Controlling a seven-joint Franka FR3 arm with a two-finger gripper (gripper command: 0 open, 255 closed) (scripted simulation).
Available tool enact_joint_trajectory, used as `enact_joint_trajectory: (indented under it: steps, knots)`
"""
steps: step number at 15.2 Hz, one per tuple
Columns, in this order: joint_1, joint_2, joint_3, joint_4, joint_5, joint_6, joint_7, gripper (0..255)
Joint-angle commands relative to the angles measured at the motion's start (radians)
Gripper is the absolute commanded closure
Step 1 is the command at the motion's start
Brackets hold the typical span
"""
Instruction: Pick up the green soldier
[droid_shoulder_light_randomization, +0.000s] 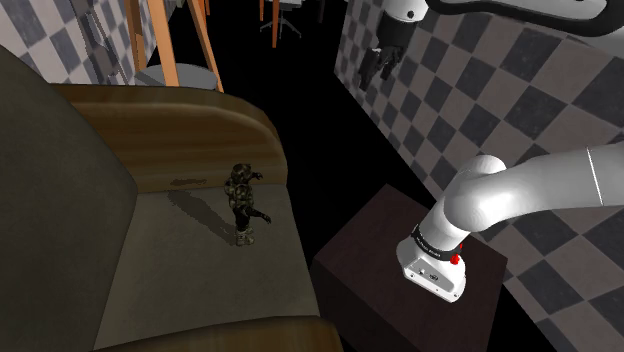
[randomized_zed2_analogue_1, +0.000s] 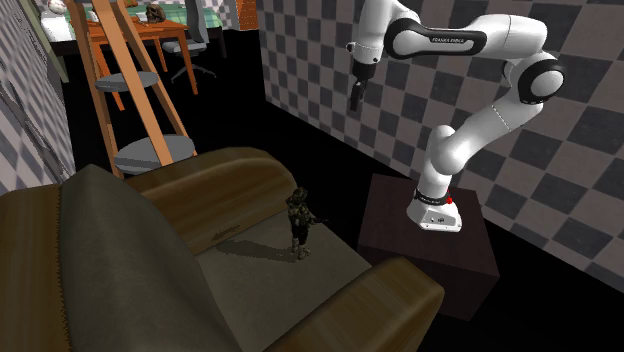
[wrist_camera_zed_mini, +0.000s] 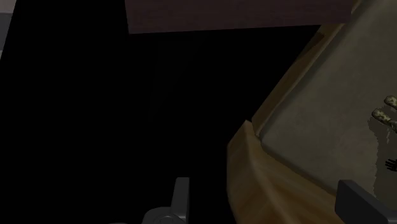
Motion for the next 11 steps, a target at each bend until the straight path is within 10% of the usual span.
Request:
enact_joint_trajectory:
  steps: [1, 11]
  knots:
    - [0.000, 0.000, 0.000, 0.000, 0.000, 0.000, 0.000, 0]
    - [0.046, 0.163, 0.190, 0.000, 0.095, 0.139, 0.234, 0]
